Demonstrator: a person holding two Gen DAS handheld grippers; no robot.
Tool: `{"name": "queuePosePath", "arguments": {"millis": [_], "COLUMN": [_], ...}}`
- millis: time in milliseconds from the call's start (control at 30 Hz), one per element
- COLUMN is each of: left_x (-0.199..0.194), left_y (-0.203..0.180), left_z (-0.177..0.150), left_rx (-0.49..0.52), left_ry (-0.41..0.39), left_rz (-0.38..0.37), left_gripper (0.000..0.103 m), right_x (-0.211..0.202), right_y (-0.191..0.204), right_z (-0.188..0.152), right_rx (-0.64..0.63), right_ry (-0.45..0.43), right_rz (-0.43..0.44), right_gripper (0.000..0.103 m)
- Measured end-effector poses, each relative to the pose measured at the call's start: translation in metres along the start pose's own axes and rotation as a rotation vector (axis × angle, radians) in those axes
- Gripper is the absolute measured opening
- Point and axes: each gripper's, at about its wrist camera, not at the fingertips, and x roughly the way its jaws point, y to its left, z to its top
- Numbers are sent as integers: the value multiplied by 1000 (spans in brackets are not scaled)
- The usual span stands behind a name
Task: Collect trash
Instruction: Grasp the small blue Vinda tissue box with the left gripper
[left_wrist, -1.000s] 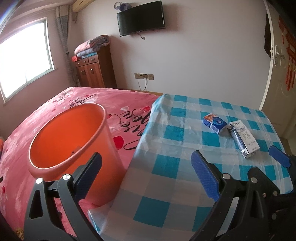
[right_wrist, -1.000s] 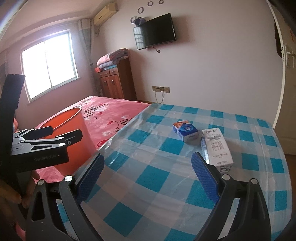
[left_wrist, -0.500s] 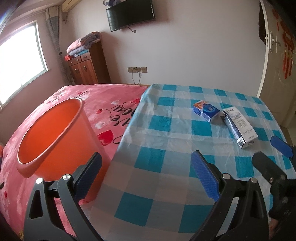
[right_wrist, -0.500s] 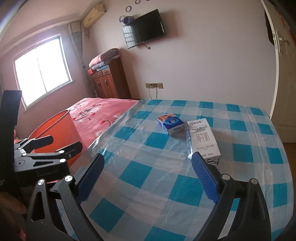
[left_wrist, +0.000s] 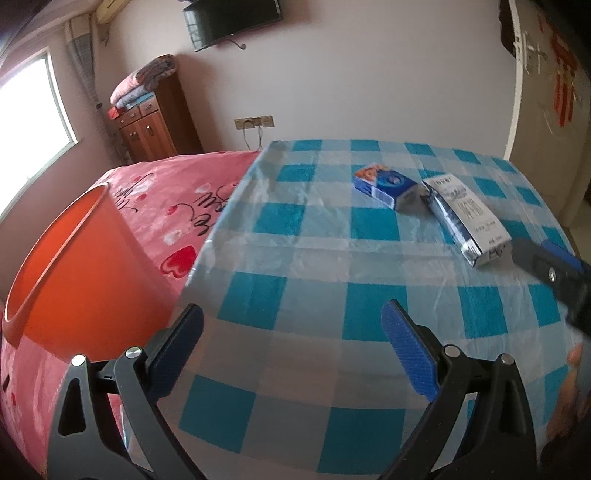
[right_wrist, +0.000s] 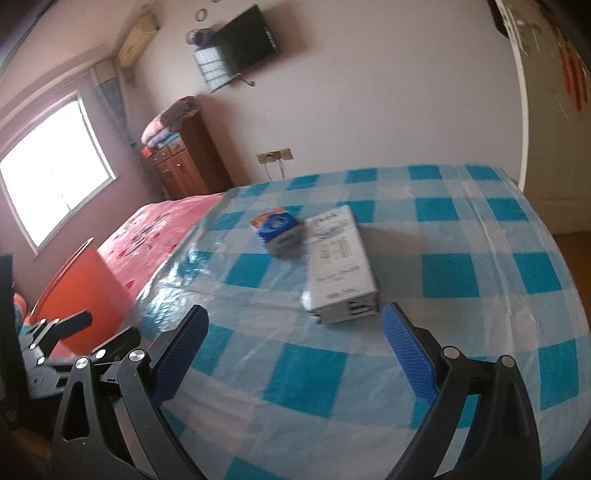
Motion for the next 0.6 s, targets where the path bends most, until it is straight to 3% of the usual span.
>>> {"name": "queuePosePath", "arguments": {"millis": [400,600], "left_x": [21,29], "left_y": [-21,-23], "left_z": [-7,1], "left_rx": [55,21], "left_ry": [52,71], "left_rz": [-37,-66], "left_gripper": [97,97], "right_x": [42,64], "right_y": [-29,-30], "right_z": [18,27], "right_rx": [-14,-26], "right_ry": [78,119], "right_rz": [-55,-3], "right_gripper": [94,94]}}
